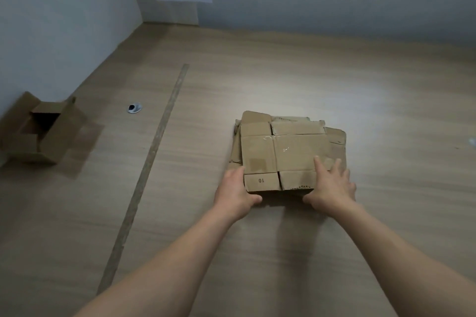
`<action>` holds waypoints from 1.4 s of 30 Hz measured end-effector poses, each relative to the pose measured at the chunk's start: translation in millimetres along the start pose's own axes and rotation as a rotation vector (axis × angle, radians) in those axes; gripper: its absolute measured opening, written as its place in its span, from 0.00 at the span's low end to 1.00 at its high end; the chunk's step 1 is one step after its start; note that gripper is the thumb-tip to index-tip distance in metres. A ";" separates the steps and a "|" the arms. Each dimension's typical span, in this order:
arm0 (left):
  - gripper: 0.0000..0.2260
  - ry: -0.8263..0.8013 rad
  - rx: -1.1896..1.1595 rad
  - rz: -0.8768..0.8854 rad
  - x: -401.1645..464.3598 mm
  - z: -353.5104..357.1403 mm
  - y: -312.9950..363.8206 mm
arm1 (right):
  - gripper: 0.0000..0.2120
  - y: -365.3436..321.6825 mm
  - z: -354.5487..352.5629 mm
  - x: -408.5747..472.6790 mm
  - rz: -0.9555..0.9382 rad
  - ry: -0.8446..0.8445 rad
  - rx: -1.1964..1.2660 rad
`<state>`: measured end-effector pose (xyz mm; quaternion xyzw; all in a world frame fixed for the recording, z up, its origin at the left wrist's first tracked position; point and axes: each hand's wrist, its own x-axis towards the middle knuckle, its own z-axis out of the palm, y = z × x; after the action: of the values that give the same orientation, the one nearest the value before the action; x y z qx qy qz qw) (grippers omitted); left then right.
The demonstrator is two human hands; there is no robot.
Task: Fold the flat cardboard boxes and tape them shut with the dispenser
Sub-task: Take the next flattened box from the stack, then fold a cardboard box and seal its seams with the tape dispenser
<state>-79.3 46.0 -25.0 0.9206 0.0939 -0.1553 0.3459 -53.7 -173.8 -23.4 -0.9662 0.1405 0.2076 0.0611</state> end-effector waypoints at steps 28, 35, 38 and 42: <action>0.10 0.274 -0.137 0.389 -6.8 -63.6 80.3 | 0.04 15.7 -70.3 -69.5 -0.179 0.637 0.761; 0.09 -0.166 -0.257 0.174 -50.5 -78.3 120.5 | 0.05 82.8 -125.1 -92.3 0.052 0.260 0.806; 0.14 -0.289 -0.166 0.091 -80.2 -46.3 122.0 | 0.05 115.4 -118.2 -97.6 0.079 0.117 0.713; 0.18 -0.316 -0.049 -0.039 -121.0 15.1 117.1 | 0.06 148.2 -85.0 -101.6 0.066 0.033 0.636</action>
<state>-162.9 -59.1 77.9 0.8740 0.0598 -0.3027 0.3755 -153.9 -305.1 87.3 -0.8969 0.2307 0.1394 0.3507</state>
